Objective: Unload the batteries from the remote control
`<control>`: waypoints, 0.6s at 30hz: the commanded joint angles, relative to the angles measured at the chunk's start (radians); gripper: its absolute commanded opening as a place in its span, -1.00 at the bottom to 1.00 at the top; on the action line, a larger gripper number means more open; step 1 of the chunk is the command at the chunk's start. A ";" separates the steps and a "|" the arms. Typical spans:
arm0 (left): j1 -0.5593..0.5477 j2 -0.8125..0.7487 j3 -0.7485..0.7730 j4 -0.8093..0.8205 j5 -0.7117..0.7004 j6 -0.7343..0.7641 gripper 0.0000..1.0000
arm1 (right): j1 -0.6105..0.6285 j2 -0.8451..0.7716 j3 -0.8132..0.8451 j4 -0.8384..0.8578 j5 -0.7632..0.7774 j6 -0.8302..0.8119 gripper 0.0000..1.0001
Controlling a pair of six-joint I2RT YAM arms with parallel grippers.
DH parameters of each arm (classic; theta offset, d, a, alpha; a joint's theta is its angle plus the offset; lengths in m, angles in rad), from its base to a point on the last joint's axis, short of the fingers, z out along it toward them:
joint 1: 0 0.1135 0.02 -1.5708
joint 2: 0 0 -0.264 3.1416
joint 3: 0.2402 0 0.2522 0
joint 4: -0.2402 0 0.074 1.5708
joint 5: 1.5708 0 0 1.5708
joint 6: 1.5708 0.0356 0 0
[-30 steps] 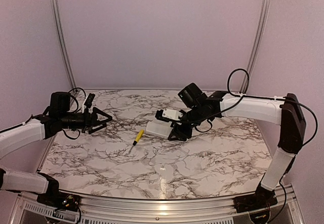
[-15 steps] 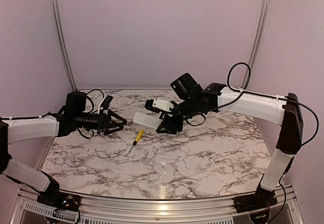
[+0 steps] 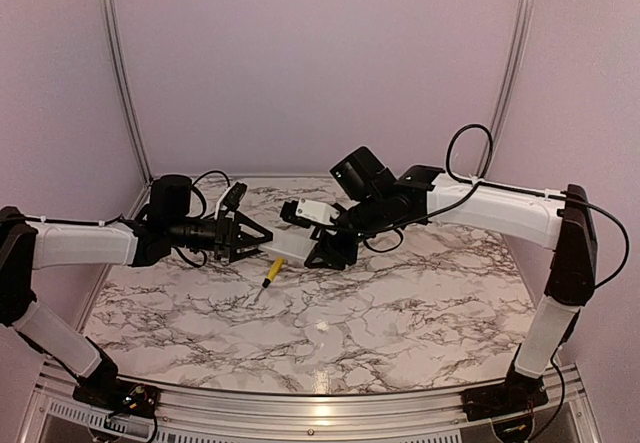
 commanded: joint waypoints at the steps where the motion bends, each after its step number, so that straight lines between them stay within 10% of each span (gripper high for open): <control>1: -0.017 0.031 0.044 0.041 0.023 -0.009 0.23 | 0.024 0.018 0.047 -0.012 0.020 -0.001 -0.21; 18: -0.043 0.101 0.049 0.086 0.054 -0.048 -0.17 | 0.034 0.003 0.030 0.000 0.062 -0.017 -0.24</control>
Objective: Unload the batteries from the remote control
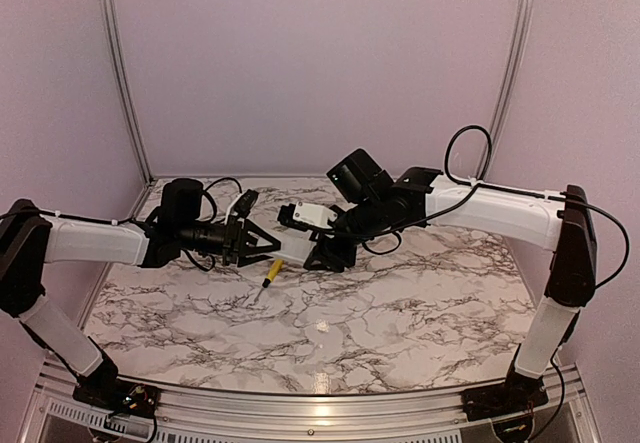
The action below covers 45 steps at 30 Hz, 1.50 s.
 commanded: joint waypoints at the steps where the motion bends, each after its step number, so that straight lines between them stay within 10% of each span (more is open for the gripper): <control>1: -0.008 0.029 0.023 0.055 0.020 -0.020 -0.17 | 0.011 0.002 0.029 0.007 0.024 -0.010 -0.24; 15: -0.014 0.067 0.028 0.139 0.018 -0.103 -0.27 | 0.031 -0.008 0.008 0.016 0.056 -0.036 -0.27; 29: -0.014 0.080 0.039 0.126 0.027 -0.106 -0.78 | 0.031 -0.003 -0.004 0.039 0.116 -0.039 -0.26; 45: -0.014 0.029 0.050 0.026 -0.017 -0.053 -1.00 | 0.031 -0.040 -0.055 0.109 0.174 0.011 0.88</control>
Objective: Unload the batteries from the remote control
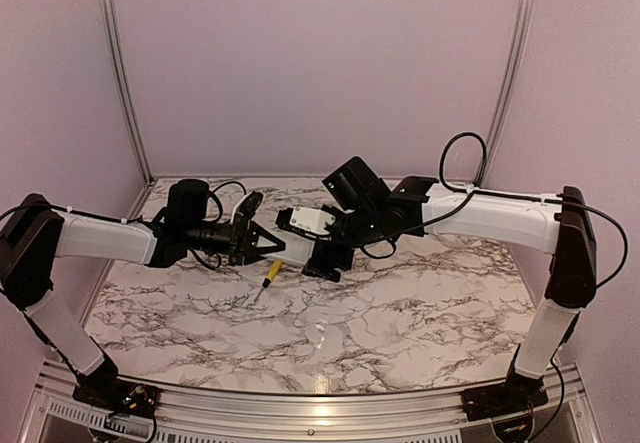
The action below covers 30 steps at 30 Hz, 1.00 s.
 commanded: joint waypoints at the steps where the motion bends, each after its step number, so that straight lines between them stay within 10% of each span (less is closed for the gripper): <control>1: -0.005 -0.044 0.026 -0.058 -0.026 0.055 -1.00 | 0.004 -0.041 -0.016 0.034 0.031 0.027 0.90; 30: -0.004 -0.136 0.141 -0.357 -0.106 0.215 -1.00 | 0.000 -0.306 -0.243 0.094 0.151 0.218 0.97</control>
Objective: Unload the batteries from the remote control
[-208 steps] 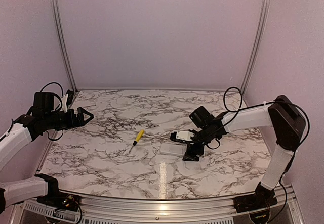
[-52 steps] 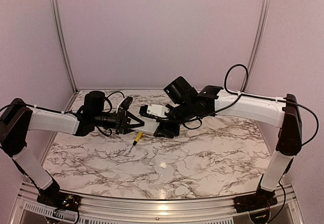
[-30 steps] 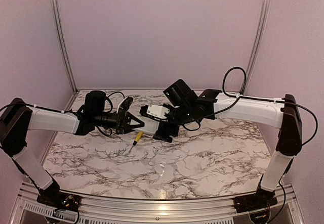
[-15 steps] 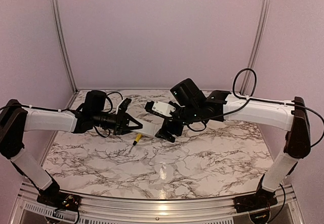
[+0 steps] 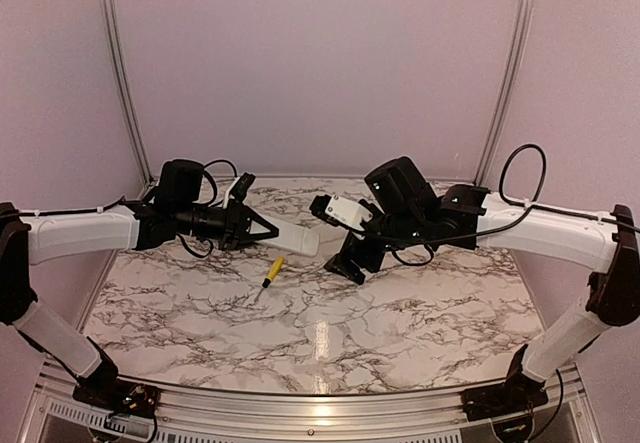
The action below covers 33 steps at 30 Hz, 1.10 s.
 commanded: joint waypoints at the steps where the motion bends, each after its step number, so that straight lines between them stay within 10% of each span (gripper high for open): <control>1: -0.004 -0.008 0.020 0.023 0.040 0.013 -1.00 | -0.002 -0.050 -0.022 0.031 0.079 0.073 0.97; 33: 0.024 0.204 0.205 0.497 0.168 -0.358 -1.00 | -0.403 -0.078 0.143 0.098 -0.454 1.042 0.85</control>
